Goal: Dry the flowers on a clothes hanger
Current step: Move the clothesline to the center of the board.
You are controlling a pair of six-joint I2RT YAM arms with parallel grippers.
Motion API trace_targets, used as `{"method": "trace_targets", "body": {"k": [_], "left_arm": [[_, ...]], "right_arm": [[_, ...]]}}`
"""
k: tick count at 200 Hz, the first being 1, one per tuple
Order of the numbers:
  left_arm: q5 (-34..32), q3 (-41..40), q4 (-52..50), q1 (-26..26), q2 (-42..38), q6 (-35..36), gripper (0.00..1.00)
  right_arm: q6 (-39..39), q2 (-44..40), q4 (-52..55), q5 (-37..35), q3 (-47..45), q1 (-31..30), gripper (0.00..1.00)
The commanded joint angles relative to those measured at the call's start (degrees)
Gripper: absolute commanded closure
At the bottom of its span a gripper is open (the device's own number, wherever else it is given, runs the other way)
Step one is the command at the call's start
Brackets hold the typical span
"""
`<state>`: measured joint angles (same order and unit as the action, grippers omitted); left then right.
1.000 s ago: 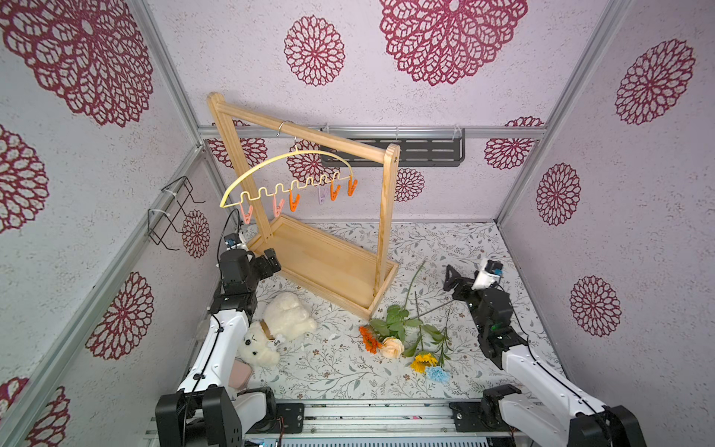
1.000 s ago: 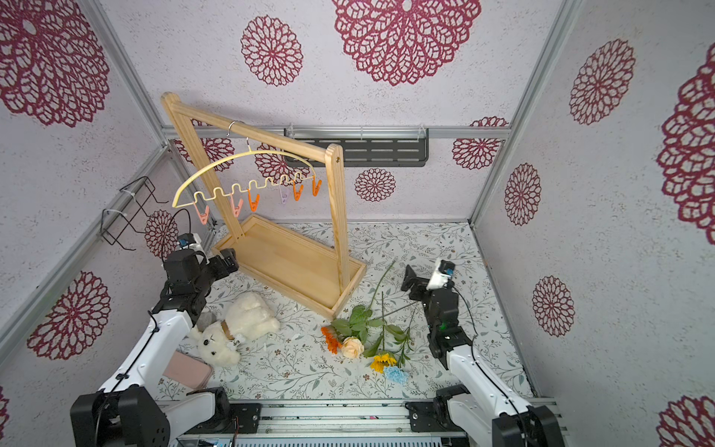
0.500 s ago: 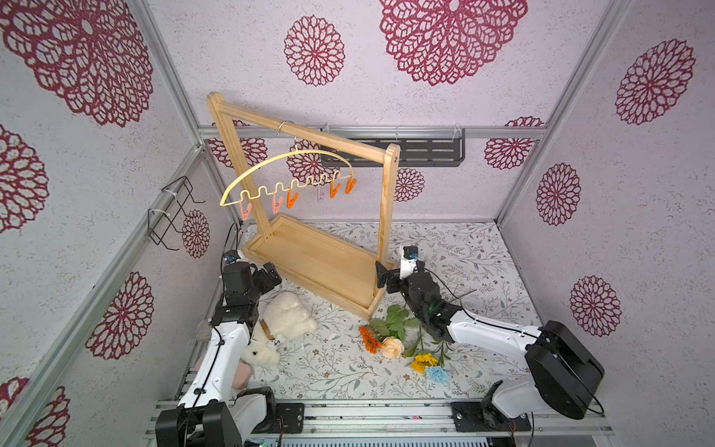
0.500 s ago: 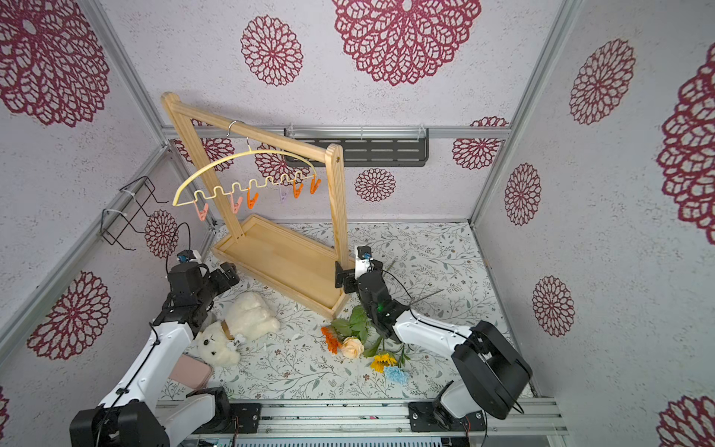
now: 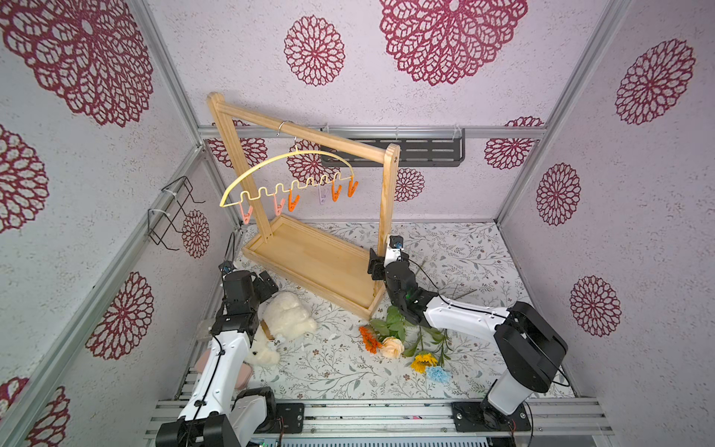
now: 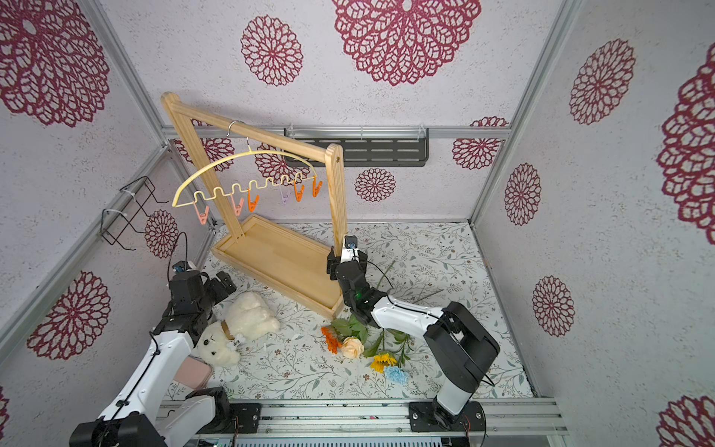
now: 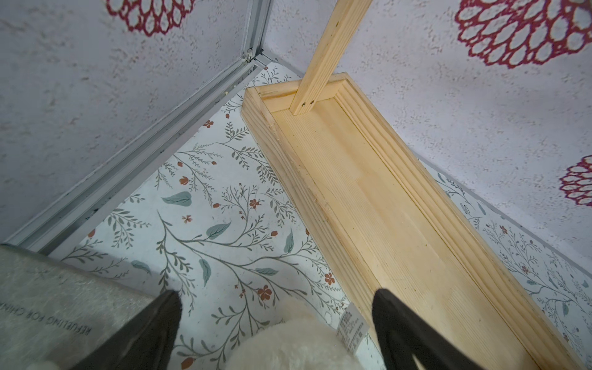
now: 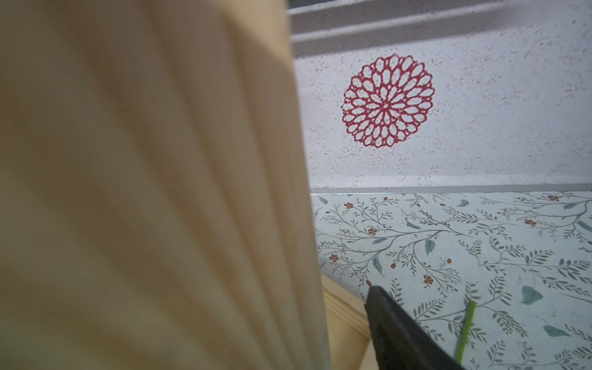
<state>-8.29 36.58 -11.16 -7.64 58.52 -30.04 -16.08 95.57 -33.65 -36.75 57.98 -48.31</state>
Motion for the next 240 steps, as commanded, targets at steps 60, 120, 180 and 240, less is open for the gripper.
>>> {"method": "trace_targets", "body": {"k": [60,120,180,240], "left_arm": [[-1.1,1.6,-0.2,-0.5,0.1,-0.5,0.03],[-0.4,1.6,-0.3,-0.6,0.2,-1.6,0.03],[-8.0,-1.0,-1.2,-0.5,-0.6,-4.0,0.03],[-8.7,-2.5,-0.1,-0.4,-1.8,-6.2,0.03]], "right_arm": [[0.5,-0.9,10.5,3.7,5.4,6.9,0.34],[0.8,-3.8,13.4,6.2,3.9,13.8,0.29],[0.8,-8.3,14.7,4.8,0.4,18.6,0.22],[4.6,-11.1,15.0,13.2,-2.2,25.4,0.21]]}}
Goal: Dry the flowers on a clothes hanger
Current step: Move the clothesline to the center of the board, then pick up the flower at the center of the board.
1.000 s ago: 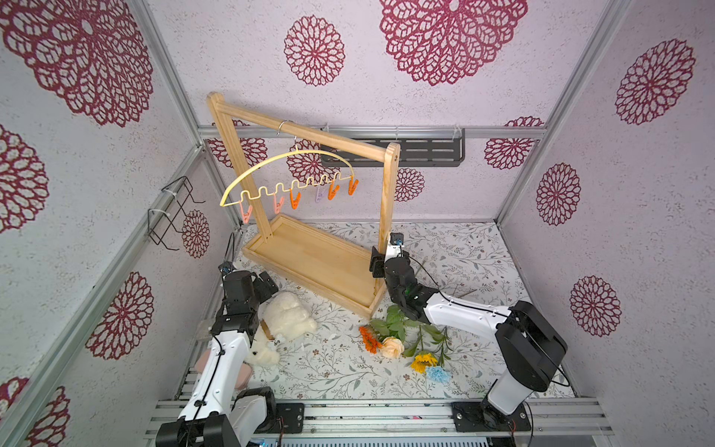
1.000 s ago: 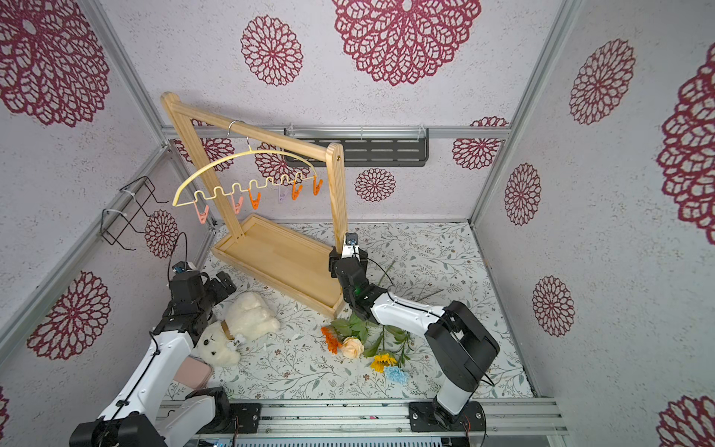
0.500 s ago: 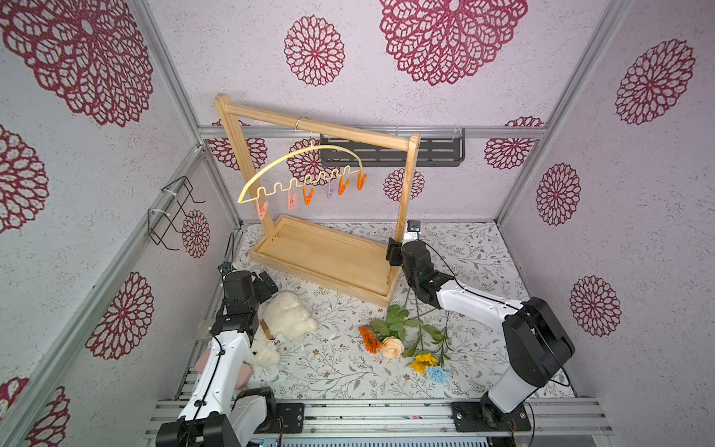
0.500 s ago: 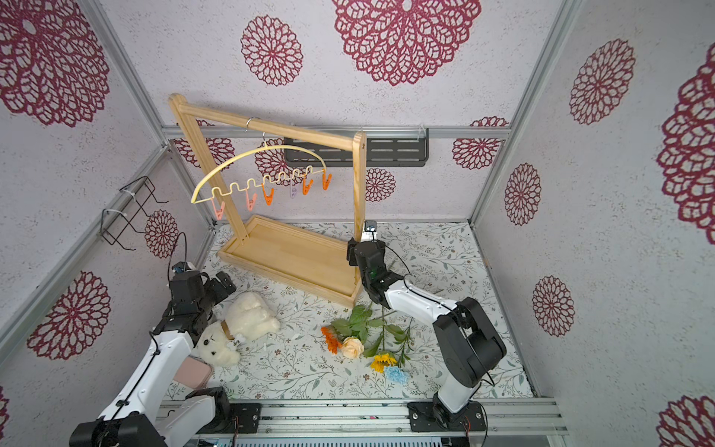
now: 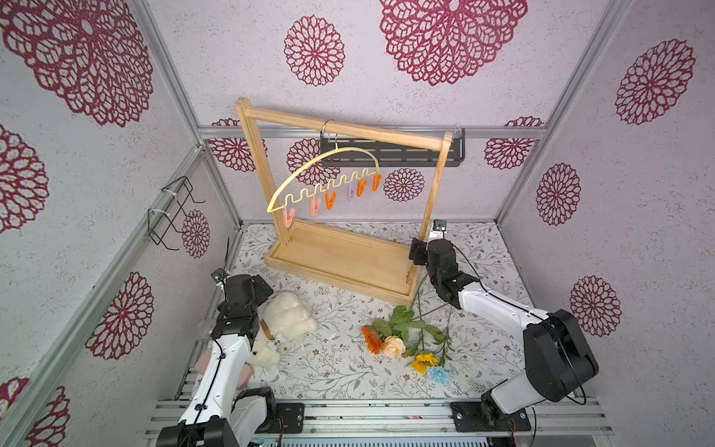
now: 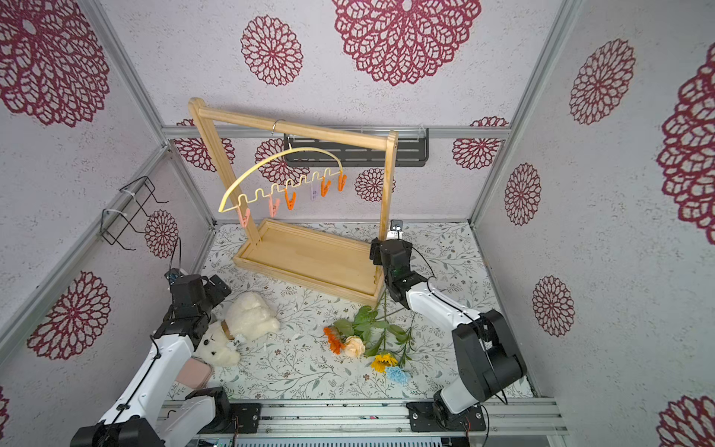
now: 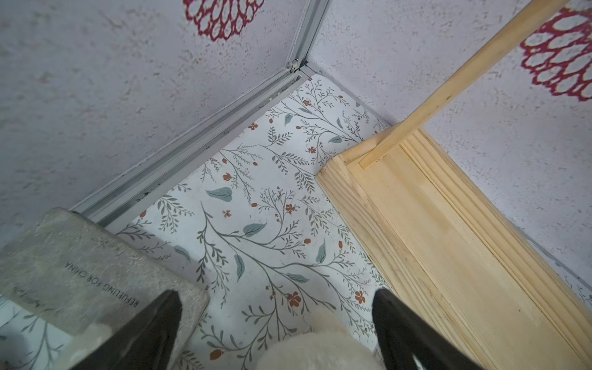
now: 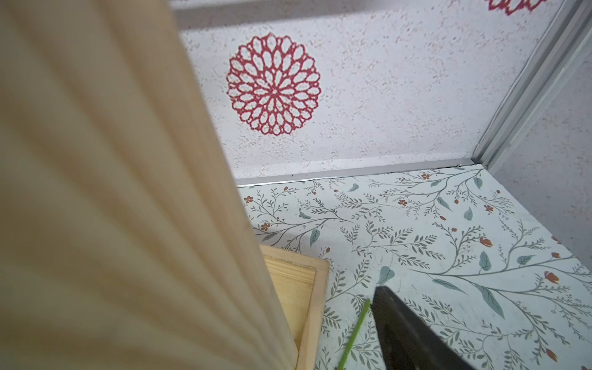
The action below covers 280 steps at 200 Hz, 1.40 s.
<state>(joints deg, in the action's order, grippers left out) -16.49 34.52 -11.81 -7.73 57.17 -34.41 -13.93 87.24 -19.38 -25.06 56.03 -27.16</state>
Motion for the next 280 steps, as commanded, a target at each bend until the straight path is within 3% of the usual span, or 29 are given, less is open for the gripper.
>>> {"method": "trace_targets", "body": {"k": [1,37,53,88,98,123,154,192,222,240,263,280], "left_arm": [[-0.4,-0.4,0.6,-0.3,-0.4,-1.8,0.03],[-1.7,-1.4,1.0,-0.4,0.1,-3.4,0.03],[1.5,-0.9,2.6,-0.1,0.1,-2.6,0.03],[0.7,0.7,4.6,4.4,-0.7,3.7,0.03],[-0.4,0.7,5.3,5.5,-1.0,4.9,0.03],[-2.4,0.4,6.1,7.1,-1.7,6.4,0.03],[-10.7,0.3,4.5,9.9,-6.2,8.9,0.02],[-13.2,-4.3,11.7,10.1,-12.6,12.9,0.03],[-23.8,-1.9,6.0,10.0,-13.4,5.0,0.03],[-26.1,-1.3,4.8,9.9,-13.3,4.4,0.03],[-15.5,1.2,3.5,9.9,-12.0,8.2,0.03],[-13.3,3.3,1.7,10.0,-10.0,7.2,0.02]], "right_arm": [[2.5,-2.8,0.7,1.6,-0.3,4.4,0.21],[0.2,-2.2,2.8,5.9,0.8,7.9,0.21],[-2.1,-3.3,5.4,9.3,1.0,7.9,0.19],[-12.5,-11.3,12.9,15.5,-2.4,7.9,0.10],[-14.7,-14.1,14.4,16.5,-4.3,7.9,0.01],[-17.9,-20.5,21.1,17.6,-7.9,7.9,0.01],[-20.2,-27.9,33.5,17.4,-12.0,7.9,0.01],[-27.7,-31.4,45.9,17.4,-18.0,10.3,0.01],[-34.6,-27.4,55.6,19.4,-18.1,13.2,0.01],[-33.5,-23.5,58.0,25.6,-18.2,14.1,0.08],[-30.2,-20.5,57.6,29.6,-19.1,14.1,0.35],[-28.5,-20.5,56.7,28.3,-18.9,14.5,0.45]]}}
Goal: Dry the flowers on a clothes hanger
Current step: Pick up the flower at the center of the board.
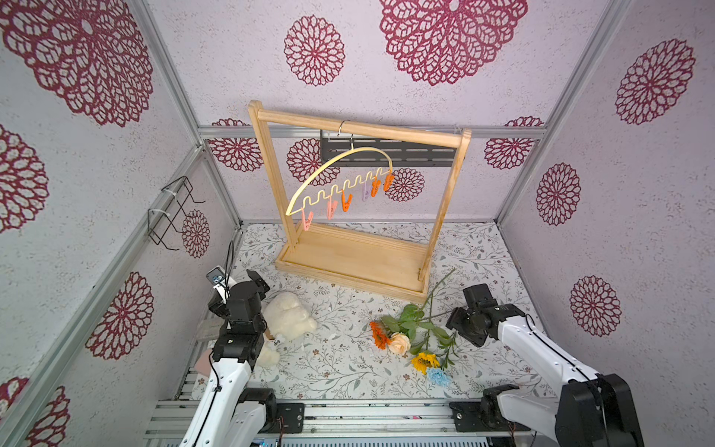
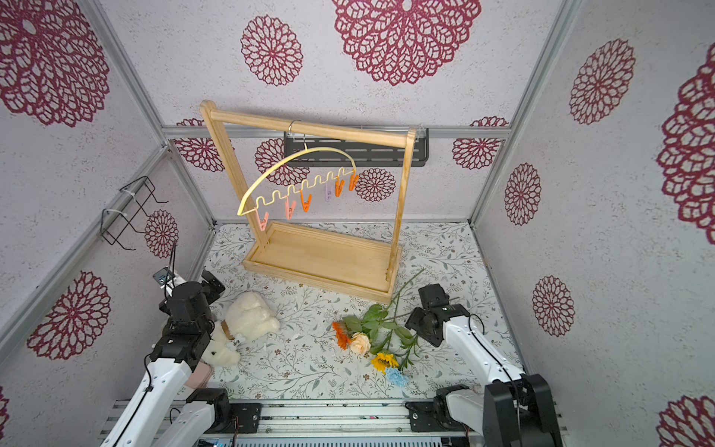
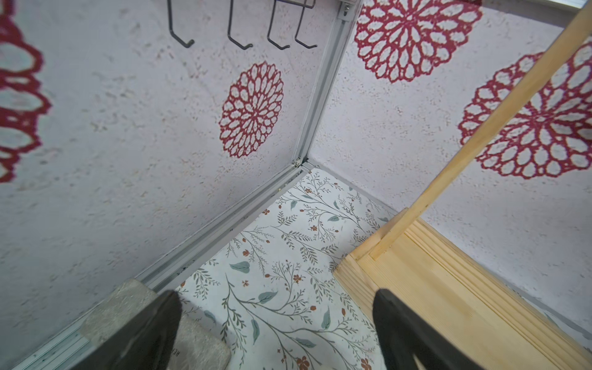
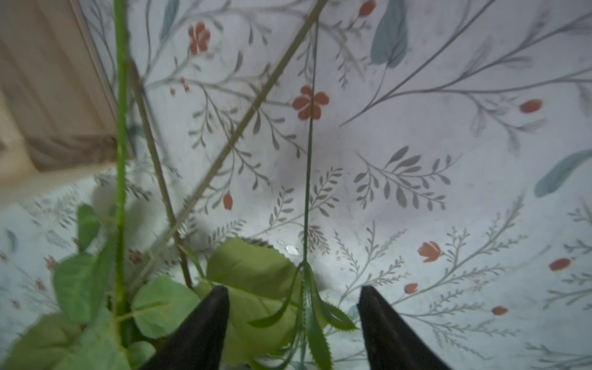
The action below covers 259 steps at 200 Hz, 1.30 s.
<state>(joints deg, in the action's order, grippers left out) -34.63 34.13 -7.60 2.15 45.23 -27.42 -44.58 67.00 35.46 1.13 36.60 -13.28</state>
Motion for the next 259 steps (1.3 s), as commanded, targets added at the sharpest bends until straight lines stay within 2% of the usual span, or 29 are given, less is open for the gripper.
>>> {"method": "trace_targets", "body": {"k": [1,15,24,44,63,93,112,129,151,195,213,244,259], "left_arm": [[5.1,3.8,-2.8,0.2,2.0,0.2,0.02],[8.8,5.5,-4.1,0.6,3.4,1.7,0.03],[8.7,6.0,-4.2,1.6,4.2,2.2,0.03],[-1.4,8.0,-7.8,6.1,5.9,3.0,0.03],[-5.1,8.5,-8.8,10.2,6.4,4.2,0.03],[-1.5,5.7,-8.5,13.5,4.4,-1.2,0.03],[-2.6,3.9,-8.6,19.1,5.5,-4.8,0.03],[-5.7,4.5,-8.6,26.3,8.2,-7.4,0.03],[-8.2,7.0,-7.0,33.8,14.2,-7.1,0.03],[-11.8,16.7,-9.3,41.6,26.4,-4.7,0.03],[-10.6,19.2,-10.0,42.9,28.3,-4.7,0.03],[-7.1,19.3,-4.1,43.2,28.1,-4.3,0.03],[0.0,21.3,-3.7,43.0,27.7,-2.5,0.03]], "right_arm": [[2.2,-0.2,1.7,2.1,0.6,0.7,0.46],[3.3,0.4,0.3,2.3,1.1,1.5,0.51],[4.3,1.5,-0.3,2.1,1.5,2.2,0.52],[6.1,4.0,-0.9,-0.6,2.5,3.1,0.57],[7.4,5.2,-3.2,-1.1,1.9,4.0,0.59],[8.1,7.7,-7.2,0.5,0.9,4.8,0.66],[6.5,8.6,-8.3,0.8,0.3,4.9,0.70],[5.3,7.9,-9.8,1.6,-1.3,5.1,0.74],[5.0,7.5,-10.9,2.0,-2.5,5.4,0.83],[5.1,5.1,-9.8,1.5,-2.8,6.2,0.91],[4.7,2.5,-8.6,2.0,-2.6,6.6,0.93],[4.9,-4.6,-7.4,3.0,-2.3,6.8,0.98],[5.2,-8.7,-7.7,4.8,-2.4,6.8,1.00]]}}
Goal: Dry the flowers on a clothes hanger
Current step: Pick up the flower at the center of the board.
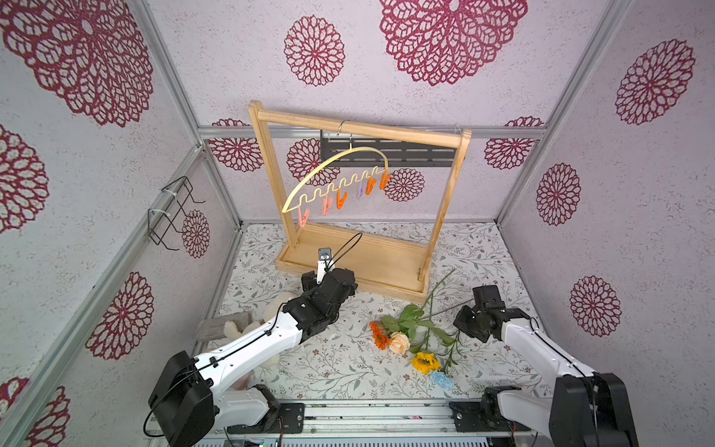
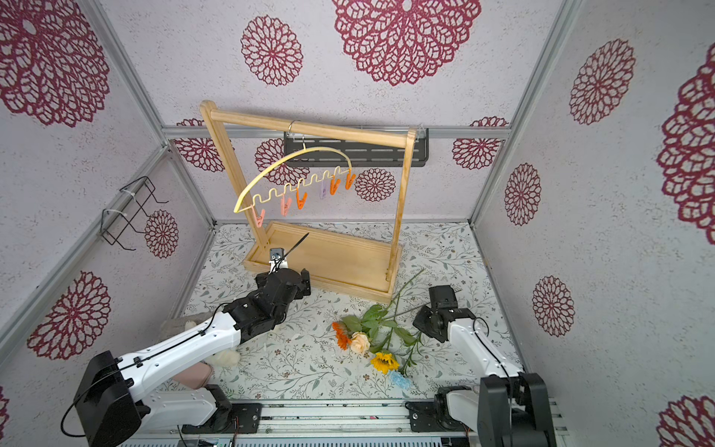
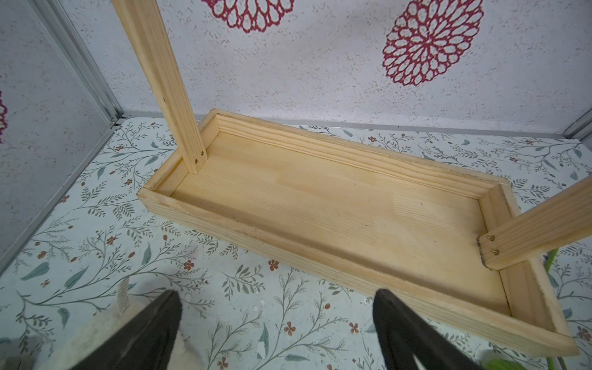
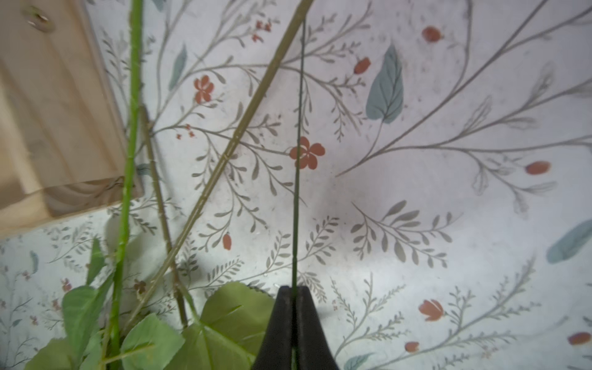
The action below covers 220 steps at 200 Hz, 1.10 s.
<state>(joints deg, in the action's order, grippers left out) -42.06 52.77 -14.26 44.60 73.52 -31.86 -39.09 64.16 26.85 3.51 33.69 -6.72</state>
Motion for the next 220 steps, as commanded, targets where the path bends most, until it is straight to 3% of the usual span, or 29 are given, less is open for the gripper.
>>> {"method": "trace_targets", "body": {"k": [1,22,33,70,120,157,220], "left_arm": [[8.0,2.8,3.1,0.6,-0.6,2.3,0.03],[18.6,4.9,5.5,0.7,-0.8,5.9,0.00],[22.6,6.3,5.7,0.7,-0.7,6.4,0.07],[30.7,11.8,1.0,0.7,0.6,8.0,0.06],[29.0,12.7,1.7,0.6,2.9,10.0,0.03],[27.6,14.7,0.6,0.7,4.7,11.2,0.00],[27.7,13.9,1.6,0.6,4.8,10.4,0.01]], "right_arm": [[-0.3,-6.1,0.9,2.6,0.4,0.2,1.00],[1.5,-12.2,-1.8,6.0,0.0,0.2,1.00],[2.3,-15.0,-2.6,6.6,0.0,0.3,1.00],[3.1,-17.3,-2.9,7.1,0.5,0.2,1.00],[3.4,-15.0,-0.7,-1.9,3.2,0.2,1.00],[-4.1,-11.6,13.3,-19.6,9.8,1.1,1.00],[-8.2,-11.2,18.2,-23.4,11.2,8.4,1.00]]}}
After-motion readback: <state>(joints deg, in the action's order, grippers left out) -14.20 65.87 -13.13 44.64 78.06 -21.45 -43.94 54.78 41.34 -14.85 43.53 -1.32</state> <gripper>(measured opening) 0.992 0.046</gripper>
